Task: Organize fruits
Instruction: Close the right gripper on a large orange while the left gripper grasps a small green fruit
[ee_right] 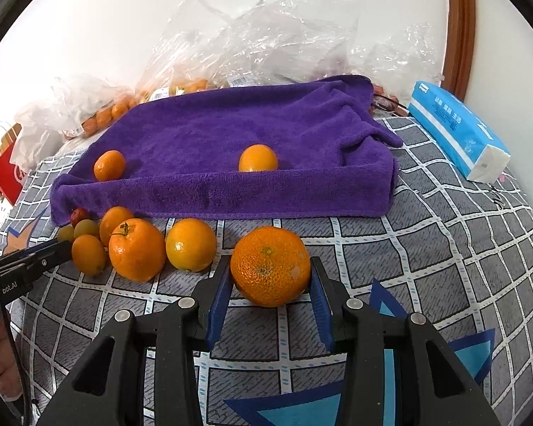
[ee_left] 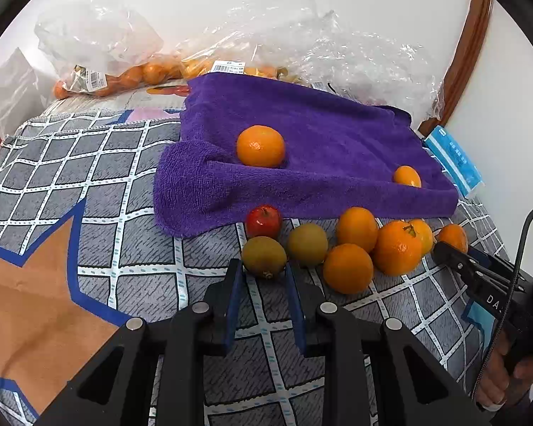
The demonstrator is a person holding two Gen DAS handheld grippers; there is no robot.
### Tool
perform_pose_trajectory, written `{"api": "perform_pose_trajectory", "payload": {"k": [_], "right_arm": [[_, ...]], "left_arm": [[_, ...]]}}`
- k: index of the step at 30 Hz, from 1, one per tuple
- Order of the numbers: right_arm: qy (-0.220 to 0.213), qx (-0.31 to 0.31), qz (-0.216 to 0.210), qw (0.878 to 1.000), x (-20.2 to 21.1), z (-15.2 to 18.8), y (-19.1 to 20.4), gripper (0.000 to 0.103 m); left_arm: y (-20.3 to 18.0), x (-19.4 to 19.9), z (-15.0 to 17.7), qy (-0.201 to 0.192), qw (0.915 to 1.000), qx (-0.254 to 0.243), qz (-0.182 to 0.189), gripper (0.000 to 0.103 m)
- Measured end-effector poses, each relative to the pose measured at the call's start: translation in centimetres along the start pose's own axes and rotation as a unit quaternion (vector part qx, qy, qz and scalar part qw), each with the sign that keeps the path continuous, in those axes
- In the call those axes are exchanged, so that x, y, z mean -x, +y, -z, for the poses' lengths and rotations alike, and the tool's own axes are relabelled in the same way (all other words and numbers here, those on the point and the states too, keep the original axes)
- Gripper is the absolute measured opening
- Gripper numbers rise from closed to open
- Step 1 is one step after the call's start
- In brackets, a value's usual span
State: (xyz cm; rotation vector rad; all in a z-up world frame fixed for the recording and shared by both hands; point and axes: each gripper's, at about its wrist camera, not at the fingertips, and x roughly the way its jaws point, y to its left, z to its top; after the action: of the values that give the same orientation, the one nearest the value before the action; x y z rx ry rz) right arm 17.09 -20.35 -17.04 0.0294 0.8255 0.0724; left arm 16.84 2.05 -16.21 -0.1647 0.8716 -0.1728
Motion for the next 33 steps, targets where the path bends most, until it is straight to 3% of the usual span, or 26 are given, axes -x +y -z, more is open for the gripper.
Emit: {"api": "perform_pose_trajectory", "payload": {"k": [12,25,33], "right_arm": [[0.004,0.003,0.006,1.000,-0.3,0.1,0.0,0.042],[-0.018,-0.001,-0.020,1.000,0.7,0.3,-0.3,0.042],[-0.035,-0.029,-0.017,0.999,2.3,-0.4,-1.1,0.042]], "left_arm": [[0.3,0.3,0.0,-0.006,0.9998,0.006,0.016,0.023],[-0.1,2.8,0.1,-0.079,0.9966,-0.002,0.025,0.023],[0.7,4.1,-0.9,-0.087,0.9959,0.018,0.015,0.023]]}}
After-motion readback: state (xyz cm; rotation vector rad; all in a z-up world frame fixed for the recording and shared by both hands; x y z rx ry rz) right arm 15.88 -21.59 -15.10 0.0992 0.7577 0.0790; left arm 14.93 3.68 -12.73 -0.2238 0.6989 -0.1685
